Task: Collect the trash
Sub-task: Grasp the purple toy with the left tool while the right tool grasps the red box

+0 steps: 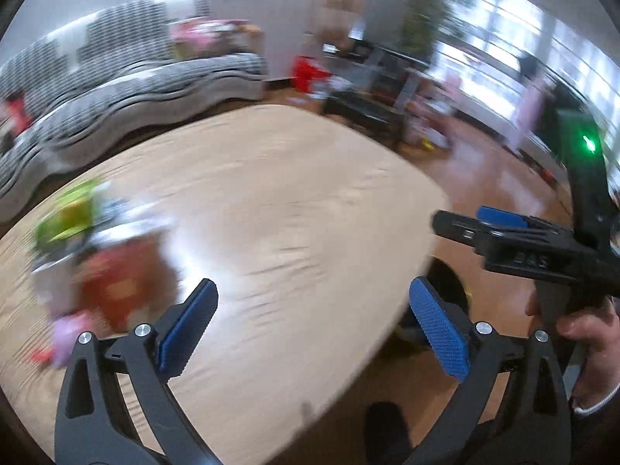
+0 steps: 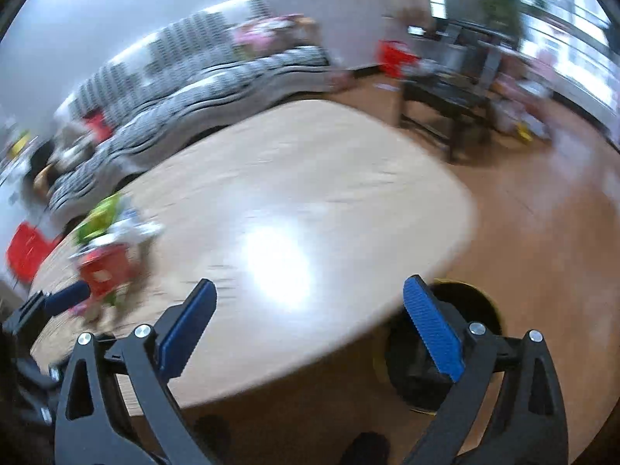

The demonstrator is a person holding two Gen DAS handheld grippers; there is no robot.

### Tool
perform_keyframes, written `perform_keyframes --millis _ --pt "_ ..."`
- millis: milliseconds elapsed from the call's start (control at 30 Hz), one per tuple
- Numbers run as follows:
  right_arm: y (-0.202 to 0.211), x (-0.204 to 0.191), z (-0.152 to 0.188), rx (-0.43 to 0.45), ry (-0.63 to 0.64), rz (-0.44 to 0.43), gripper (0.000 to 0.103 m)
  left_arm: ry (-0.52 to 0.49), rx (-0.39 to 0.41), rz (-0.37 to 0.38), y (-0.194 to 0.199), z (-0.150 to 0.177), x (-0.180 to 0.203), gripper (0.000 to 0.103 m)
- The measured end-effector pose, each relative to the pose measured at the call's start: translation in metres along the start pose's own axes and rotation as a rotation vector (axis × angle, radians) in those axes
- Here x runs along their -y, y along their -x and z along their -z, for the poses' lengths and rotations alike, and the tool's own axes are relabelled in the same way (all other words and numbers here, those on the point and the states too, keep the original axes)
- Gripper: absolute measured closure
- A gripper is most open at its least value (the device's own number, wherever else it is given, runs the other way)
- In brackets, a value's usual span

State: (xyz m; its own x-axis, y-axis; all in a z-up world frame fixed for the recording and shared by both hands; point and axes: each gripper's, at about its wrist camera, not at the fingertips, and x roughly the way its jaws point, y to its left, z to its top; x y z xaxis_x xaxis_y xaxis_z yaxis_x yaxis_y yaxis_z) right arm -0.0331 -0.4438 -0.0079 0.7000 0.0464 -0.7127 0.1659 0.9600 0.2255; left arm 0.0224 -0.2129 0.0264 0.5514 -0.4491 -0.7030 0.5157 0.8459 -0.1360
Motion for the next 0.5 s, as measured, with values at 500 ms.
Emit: perform_keyframes --millis 500 --pt "-0.072 -0.161 -0.005 -0.222 -0.023 -0.401 0.009 0.192 -0.090 -0.248 0.054 0.066 -0.194 0.007"
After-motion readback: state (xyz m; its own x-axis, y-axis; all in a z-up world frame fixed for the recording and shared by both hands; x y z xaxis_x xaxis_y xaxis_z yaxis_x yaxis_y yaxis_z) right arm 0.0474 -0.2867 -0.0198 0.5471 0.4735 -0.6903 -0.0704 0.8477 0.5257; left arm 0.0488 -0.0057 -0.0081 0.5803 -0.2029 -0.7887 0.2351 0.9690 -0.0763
